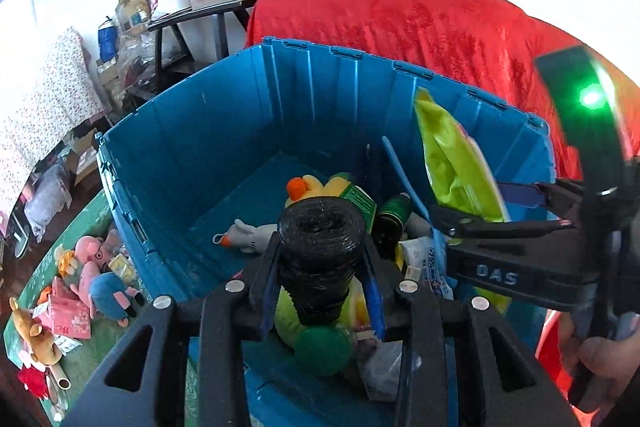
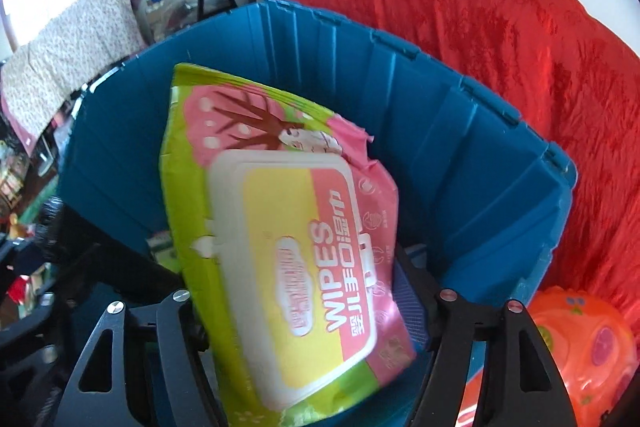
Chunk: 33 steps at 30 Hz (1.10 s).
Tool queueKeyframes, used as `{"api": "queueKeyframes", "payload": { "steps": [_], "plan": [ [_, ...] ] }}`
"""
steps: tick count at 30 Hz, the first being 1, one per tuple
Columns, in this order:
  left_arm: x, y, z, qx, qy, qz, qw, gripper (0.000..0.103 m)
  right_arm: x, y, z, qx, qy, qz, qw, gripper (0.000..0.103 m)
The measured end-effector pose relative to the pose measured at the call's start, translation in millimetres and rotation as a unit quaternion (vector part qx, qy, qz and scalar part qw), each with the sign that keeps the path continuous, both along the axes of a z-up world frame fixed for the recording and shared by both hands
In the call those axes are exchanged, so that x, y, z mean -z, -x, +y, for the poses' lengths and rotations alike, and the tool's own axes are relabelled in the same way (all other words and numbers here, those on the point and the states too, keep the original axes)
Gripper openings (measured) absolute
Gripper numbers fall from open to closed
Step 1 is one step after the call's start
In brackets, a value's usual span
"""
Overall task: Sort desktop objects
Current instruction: 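Carry the black bundle and wipes pack into the blue bin and release, then withdraw both open tools from above the blue bin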
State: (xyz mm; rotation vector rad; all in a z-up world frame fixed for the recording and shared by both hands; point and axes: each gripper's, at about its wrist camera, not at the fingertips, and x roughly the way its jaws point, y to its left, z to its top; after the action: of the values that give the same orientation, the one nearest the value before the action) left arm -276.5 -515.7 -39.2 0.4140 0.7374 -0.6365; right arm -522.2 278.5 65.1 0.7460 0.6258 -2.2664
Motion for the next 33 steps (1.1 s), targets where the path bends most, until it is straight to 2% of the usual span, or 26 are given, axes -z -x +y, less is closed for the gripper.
{"api": "queueKeyframes", "payload": {
  "steps": [2, 3, 5, 13, 14, 19, 21, 22, 24, 28, 33],
  "plan": [
    [-4, 3, 4, -0.005, 0.004, -0.008, 1.0000, 0.043, 2, 9, 1, -0.008, -0.007, 0.003, 1.000, 0.074],
    [-6, 4, 6, -0.007, 0.007, -0.010, 0.9999, 0.050, 1, 8, 2, -0.009, -0.003, 0.005, 1.000, 0.085],
    [-11, 6, 12, -0.011, 0.017, -0.011, 0.9997, 0.057, -3, 5, 4, -0.011, -0.002, 0.013, 1.000, 0.099],
    [-39, 23, 49, -0.034, 0.062, -0.034, 0.9969, 0.074, -12, -25, 17, -0.024, -0.011, 0.057, 0.998, 0.102],
    [-44, 26, 55, -0.038, 0.067, -0.039, 0.9963, 0.078, -13, -30, 20, -0.025, -0.008, 0.060, 0.998, 0.102],
    [-65, 46, 88, -0.060, 0.099, -0.066, 0.9911, 0.086, -17, -57, 37, -0.033, 0.006, 0.066, 0.997, 0.102],
    [-72, 53, 98, -0.063, 0.108, -0.074, 0.9893, 0.099, -20, -71, 44, -0.042, 0.012, 0.069, 0.997, 0.102],
    [-75, 59, 104, -0.062, 0.117, -0.077, 0.9882, 0.102, -21, -79, 48, -0.046, 0.016, 0.072, 0.996, 0.102],
    [-78, 66, 109, -0.055, 0.121, -0.075, 0.9883, 0.103, -25, -94, 56, -0.049, 0.023, 0.080, 0.995, 0.102],
    [-77, 78, 108, -0.049, 0.096, -0.065, 0.9921, 0.103, -31, -117, 72, -0.044, 0.036, 0.086, 0.995, 0.102],
    [-73, 91, 119, -0.056, 0.093, -0.044, 0.9931, 0.103, -32, -140, 82, -0.026, 0.023, 0.098, 0.995, 0.103]
  ]
}}
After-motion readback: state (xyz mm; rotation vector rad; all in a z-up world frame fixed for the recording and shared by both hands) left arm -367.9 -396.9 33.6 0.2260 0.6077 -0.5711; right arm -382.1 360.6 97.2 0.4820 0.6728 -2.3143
